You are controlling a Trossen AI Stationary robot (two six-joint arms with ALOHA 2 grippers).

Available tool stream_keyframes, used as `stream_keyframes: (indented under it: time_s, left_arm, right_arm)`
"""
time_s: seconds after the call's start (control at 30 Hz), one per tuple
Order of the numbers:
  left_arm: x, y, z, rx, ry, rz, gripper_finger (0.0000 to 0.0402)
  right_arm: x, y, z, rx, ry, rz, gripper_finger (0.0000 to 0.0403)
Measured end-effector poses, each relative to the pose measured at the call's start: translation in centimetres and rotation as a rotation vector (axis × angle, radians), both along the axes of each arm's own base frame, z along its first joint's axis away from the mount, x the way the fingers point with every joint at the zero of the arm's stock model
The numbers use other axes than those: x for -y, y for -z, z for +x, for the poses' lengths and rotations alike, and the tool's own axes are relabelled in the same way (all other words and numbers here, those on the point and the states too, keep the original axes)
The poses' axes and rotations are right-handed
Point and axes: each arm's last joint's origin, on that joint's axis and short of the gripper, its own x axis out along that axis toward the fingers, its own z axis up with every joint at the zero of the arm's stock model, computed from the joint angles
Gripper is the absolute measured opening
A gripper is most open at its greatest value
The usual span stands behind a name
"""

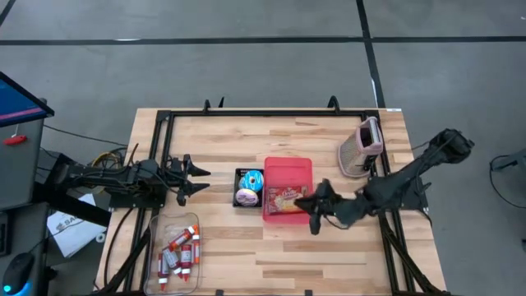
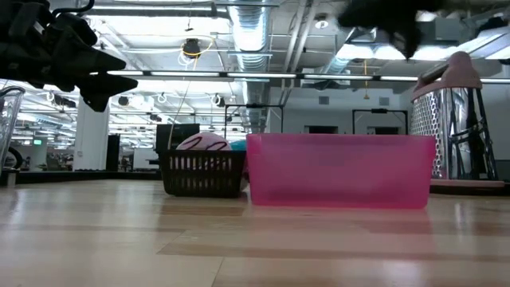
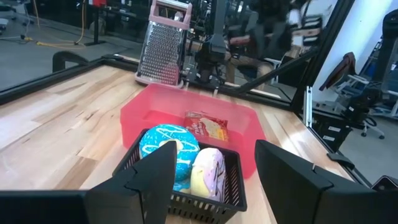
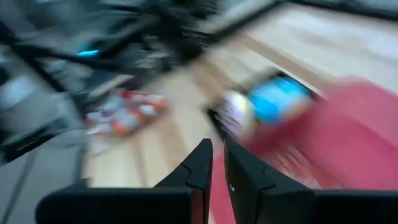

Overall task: Pick & Place Food Item
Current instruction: Return to Home Position

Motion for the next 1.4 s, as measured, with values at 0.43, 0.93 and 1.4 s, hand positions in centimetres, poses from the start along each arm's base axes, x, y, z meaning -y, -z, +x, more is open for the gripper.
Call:
stream_keyframes:
  time_s: [0.43,0.93,1.4]
  left_arm:
    - [0.0,0.0,0.0,0.002,-0.002,0.0,0.0214]
    - [0.0,0.2,0.2,-0.025,-0.001,0.001,0.0214]
    - [0.0,0.2,0.2,-0.027,0.001,0.001,0.0214]
  right_arm:
    - [7.5,-1.5,-1.2,0.309,-0.398,-0.266,0.0036]
    - [10.9,5.3,-10.9,0.41,-0.324,-0.376,0.0036]
    - [12.1,6.8,-13.5,0.35,-0.224,-0.468,0.0036]
